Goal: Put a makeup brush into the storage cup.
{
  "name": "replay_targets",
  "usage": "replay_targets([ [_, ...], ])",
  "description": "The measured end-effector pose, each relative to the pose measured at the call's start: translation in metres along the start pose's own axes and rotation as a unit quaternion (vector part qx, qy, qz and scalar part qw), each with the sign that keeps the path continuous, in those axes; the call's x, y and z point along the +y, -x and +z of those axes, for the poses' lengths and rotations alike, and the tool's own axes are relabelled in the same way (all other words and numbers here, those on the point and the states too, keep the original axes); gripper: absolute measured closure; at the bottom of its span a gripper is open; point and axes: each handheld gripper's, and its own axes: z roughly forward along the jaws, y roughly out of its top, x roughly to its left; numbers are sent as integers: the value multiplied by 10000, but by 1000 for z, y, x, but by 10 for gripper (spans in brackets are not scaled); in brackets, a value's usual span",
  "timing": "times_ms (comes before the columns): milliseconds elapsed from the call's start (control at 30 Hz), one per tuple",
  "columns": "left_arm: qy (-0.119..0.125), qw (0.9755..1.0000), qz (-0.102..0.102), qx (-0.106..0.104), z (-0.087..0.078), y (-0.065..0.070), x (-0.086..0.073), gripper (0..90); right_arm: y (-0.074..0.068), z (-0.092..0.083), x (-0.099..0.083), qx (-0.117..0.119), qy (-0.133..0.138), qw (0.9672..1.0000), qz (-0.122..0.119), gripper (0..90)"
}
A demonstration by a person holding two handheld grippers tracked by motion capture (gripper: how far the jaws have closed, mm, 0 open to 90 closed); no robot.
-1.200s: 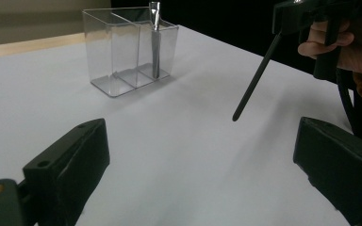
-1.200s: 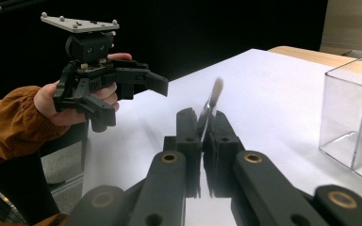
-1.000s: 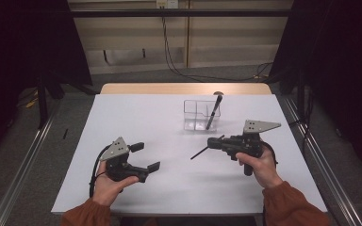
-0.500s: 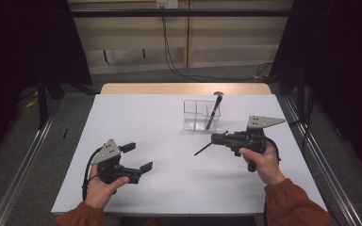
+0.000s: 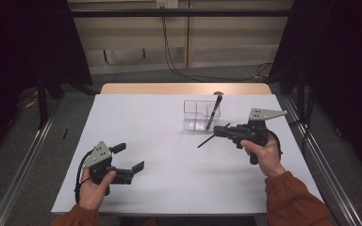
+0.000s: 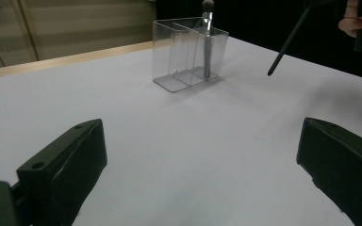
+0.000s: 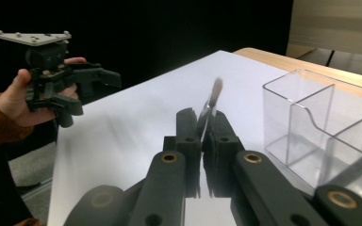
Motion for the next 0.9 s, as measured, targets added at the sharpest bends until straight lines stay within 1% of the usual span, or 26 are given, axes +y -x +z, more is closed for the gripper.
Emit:
replay_targets([
  [67, 12, 10000, -22, 11, -4, -1, -2, 22, 3, -1, 2, -51, -11, 10000, 0, 860],
  [100, 82, 10000, -20, -19, -6, -2, -4, 22, 3, -2, 3, -85, -4, 10000, -2, 860],
  [133, 105, 9999, -61, -39, -9, -3, -5, 22, 5, -3, 4, -123, -19, 9999, 3, 860],
  [200, 146, 9998, -69, 91, -13, -5, -6, 22, 8, -4, 6, -184, -5, 9998, 0, 860],
  [233, 190, 9997, -131, 127, -16, -6, -7, 22, 9, -6, 8, -221, -14, 9998, 5, 860],
  [300, 195, 9996, -157, 146, -18, -7, -9, 22, 12, -7, 10, -286, -41, 9996, -10, 860],
  [333, 144, 9997, -135, 139, -19, -7, -10, 22, 13, -8, 11, -317, -52, 9995, -13, 860],
  [467, 147, 9996, -174, 162, -21, -8, -11, 22, 20, -12, 15, -445, -60, 9990, 2, 860],
  [500, 146, 9996, -206, 139, -21, -8, -10, 22, 21, -12, 16, -457, -50, 9989, 20, 860],
  [567, 121, 9997, -157, 174, -20, -8, -10, 22, 23, -14, 18, -508, -49, 9987, 12, 860],
  [600, 83, 9998, -96, 183, -20, -7, -10, 22, 24, -14, 19, -513, -67, 9987, 19, 859],
  [633, 114, 9997, -67, 190, -20, -7, -9, 22, 25, -15, 20, -542, -106, 9985, -3, 859],
  [733, 117, 9997, -63, 209, -20, -6, -9, 23, 27, -16, 24, -580, -108, 9983, -3, 860],
  [767, 141, 9997, -97, 191, -20, -6, -9, 23, 28, -17, 26, -596, -91, 9982, -15, 859],
  [833, 122, 9996, -61, 239, -20, -7, -9, 23, 30, -19, 29, -621, -66, 9980, -20, 860],
  [867, 125, 9996, -63, 231, -20, -7, -9, 23, 30, -19, 31, -641, -91, 9979, -32, 860],
  [900, 138, 9996, -108, 219, -20, -6, -9, 23, 31, -19, 33, -652, -78, 9978, -51, 859],
])
